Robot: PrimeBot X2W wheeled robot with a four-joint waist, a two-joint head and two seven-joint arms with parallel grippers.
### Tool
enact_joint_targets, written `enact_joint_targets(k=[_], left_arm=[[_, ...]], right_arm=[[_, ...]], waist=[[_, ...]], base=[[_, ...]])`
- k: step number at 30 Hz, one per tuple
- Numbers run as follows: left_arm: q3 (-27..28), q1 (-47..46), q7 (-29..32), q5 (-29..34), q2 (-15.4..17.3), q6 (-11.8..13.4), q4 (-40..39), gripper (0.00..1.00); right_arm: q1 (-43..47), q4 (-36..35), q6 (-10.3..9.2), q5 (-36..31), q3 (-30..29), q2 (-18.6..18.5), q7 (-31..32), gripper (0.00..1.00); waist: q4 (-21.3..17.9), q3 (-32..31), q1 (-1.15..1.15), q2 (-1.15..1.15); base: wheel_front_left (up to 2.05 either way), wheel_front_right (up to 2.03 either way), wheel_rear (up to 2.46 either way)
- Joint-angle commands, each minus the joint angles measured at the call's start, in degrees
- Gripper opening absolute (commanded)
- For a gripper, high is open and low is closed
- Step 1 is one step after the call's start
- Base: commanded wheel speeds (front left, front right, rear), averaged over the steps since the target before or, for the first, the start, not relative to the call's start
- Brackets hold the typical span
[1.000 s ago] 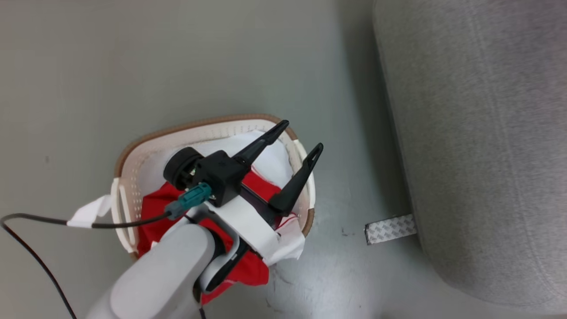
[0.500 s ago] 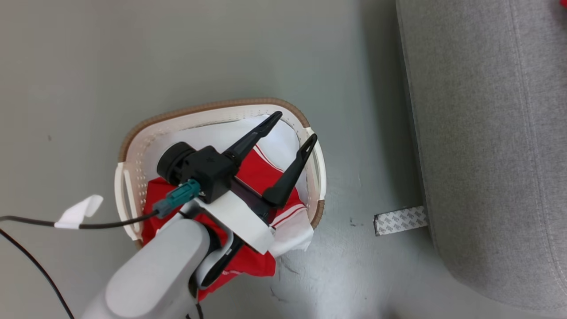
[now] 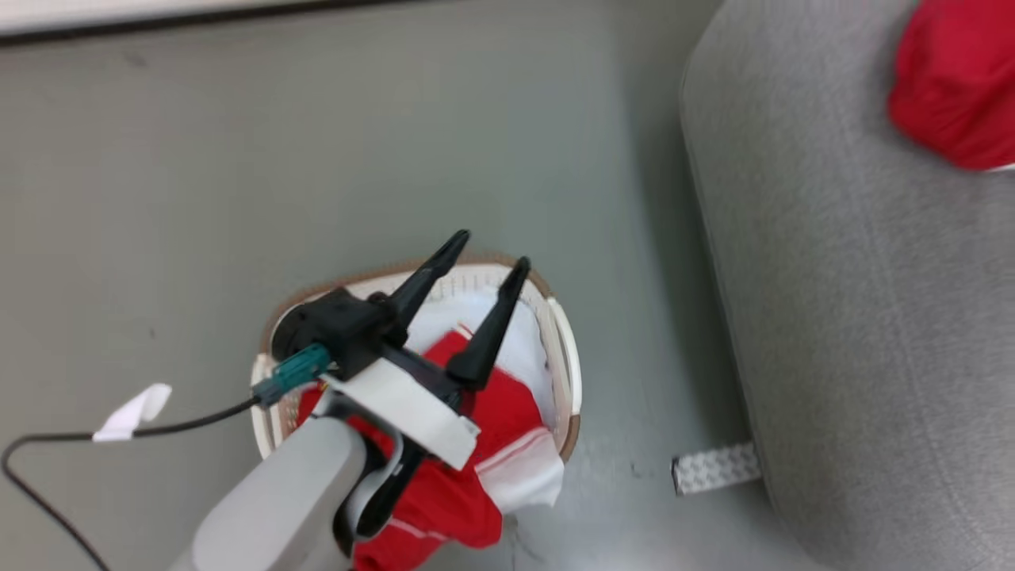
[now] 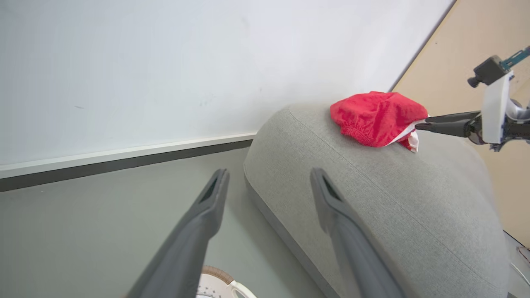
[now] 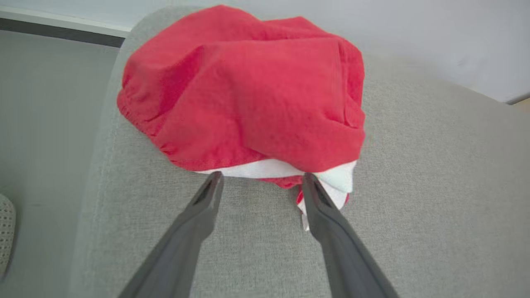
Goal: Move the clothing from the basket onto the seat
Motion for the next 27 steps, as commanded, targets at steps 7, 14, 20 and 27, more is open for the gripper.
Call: enact_joint_targets(k=[7, 14, 20, 27], left_arm=[[3.6, 5.3, -1.6, -2.0, 0.5, 2.0, 0.4, 1.0], [8.6, 9.9, -2.0, -2.2, 1.2, 5.3, -0.7, 1.0], [14.8, 14.7, -2.0, -0.8, 1.6, 7.2, -1.9, 1.0], [21.6, 20.0, -2.0, 0.7, 0.7, 6.7, -3.2, 1.0]], right_arm=[[5.7, -10.4, -0.14, 2.6, 1.0, -6.4, -2.8, 1.0], [10.0, -20.1, -0.15, 0.5, -4.6, -7.8, -8.4, 1.0], [19.2, -25.6, -0.14, -4.5, -13.5, -3.0, -14.5, 1.0], [31.9, -33.1, -0.14, -10.7, -22.8, 5.0, -19.2, 1.0]], waist=[[2.2, -13.7, 0.0, 0.0], [5.1, -20.8, 0.0, 0.0], [8.0, -24.7, 0.0, 0.0], [10.0, -26.8, 0.0, 0.0]], base=[[0.0, 0.0, 0.0], [0.0, 0.0, 0.0], [0.0, 0.0, 0.0], [0.0, 0.0, 0.0]])
